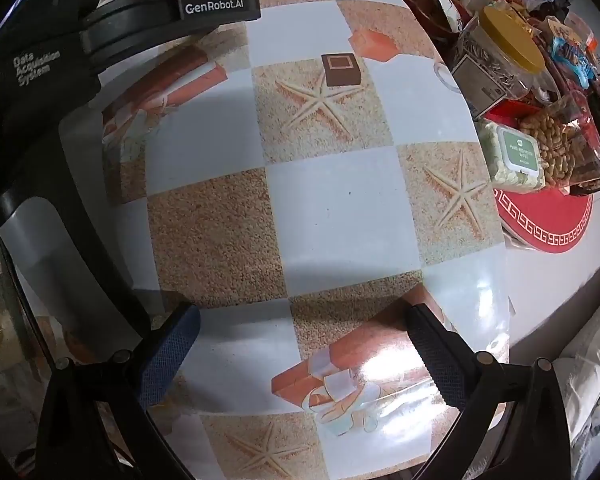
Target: Organize snacks
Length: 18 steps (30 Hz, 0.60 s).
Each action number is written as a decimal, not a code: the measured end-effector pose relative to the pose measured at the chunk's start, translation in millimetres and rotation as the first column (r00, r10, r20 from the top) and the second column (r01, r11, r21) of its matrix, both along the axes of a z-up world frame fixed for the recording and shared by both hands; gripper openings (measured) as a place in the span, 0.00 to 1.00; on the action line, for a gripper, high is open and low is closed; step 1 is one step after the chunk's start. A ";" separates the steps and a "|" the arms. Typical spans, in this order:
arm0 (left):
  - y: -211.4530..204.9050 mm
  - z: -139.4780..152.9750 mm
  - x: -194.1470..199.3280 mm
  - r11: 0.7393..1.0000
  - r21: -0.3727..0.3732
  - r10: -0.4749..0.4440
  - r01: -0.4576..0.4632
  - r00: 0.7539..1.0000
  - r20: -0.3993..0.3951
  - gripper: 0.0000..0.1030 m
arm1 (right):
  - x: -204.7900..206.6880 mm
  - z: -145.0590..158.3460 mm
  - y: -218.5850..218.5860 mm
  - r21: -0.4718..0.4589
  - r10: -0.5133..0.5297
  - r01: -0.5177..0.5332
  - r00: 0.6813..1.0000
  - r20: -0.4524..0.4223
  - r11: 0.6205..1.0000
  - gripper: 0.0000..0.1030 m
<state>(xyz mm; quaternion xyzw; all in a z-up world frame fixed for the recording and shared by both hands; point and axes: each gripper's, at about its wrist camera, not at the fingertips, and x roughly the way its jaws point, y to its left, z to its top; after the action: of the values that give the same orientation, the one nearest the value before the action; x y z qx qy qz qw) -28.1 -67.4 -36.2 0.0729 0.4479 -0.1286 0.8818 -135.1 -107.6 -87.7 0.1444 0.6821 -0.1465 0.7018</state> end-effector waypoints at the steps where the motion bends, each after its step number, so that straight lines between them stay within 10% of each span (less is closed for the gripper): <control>1: -0.1 -0.1 0.1 1.000 0.000 0.000 0.000 1.000 0.000 1.00 | 0.3 -0.1 0.6 0.001 0.001 -0.001 1.000 -0.003 1.000 1.00; 18: -1.9 -1.0 2.5 1.000 -0.002 0.000 0.000 1.000 0.002 1.00 | -8.8 -7.7 -12.0 0.008 -0.003 0.003 1.000 -0.005 1.000 1.00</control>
<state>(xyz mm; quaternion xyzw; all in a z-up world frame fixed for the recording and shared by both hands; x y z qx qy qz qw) -25.7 -69.3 -37.2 0.0721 0.4468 -0.1288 0.8824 -143.9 -119.5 -95.4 0.1478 0.6841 -0.1451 0.6994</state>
